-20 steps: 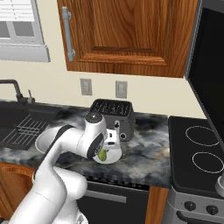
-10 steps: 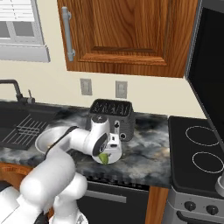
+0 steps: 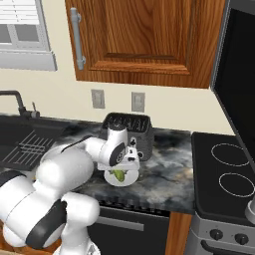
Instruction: Remove the mango from the bowl and place it on the small plate. Then place the bowl with only the shrimp in the microwave, close the door, and press the start button to microwave the shrimp.
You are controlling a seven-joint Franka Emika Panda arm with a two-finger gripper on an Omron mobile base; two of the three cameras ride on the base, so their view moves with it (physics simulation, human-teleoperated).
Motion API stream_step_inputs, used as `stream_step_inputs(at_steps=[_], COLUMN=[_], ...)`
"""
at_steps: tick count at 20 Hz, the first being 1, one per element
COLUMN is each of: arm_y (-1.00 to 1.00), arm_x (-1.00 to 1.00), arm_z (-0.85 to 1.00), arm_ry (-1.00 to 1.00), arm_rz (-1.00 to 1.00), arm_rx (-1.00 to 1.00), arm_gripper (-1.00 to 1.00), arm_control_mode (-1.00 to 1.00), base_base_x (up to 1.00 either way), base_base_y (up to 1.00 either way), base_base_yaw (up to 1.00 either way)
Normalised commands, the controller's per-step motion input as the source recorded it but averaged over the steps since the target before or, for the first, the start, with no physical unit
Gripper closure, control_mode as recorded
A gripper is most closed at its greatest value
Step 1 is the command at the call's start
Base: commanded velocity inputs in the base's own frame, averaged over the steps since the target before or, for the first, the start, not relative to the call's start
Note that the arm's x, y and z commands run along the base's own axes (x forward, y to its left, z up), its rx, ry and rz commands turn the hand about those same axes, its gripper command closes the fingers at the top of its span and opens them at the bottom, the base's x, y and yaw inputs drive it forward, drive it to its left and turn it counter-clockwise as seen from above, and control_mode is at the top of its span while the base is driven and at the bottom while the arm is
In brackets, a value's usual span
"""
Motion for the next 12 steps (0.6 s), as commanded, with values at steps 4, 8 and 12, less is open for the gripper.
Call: stream_step_inputs(at_steps=[4,8,12], arm_y=[0.0,0.01,0.01], arm_x=[0.22,0.17,0.12], arm_z=[-0.31,-0.41,-0.27], arm_ry=[0.1,0.1,0.03], arm_rz=[0.0,0.0,0.0], arm_rx=[0.0,0.0,0.0], arm_gripper=[1.0,1.0,-1.0], arm_control_mode=[-1.0,-1.0,-1.0], base_base_x=[0.0,0.0,0.0], base_base_y=[0.0,0.0,0.0], base_base_yaw=[0.0,0.0,0.0])
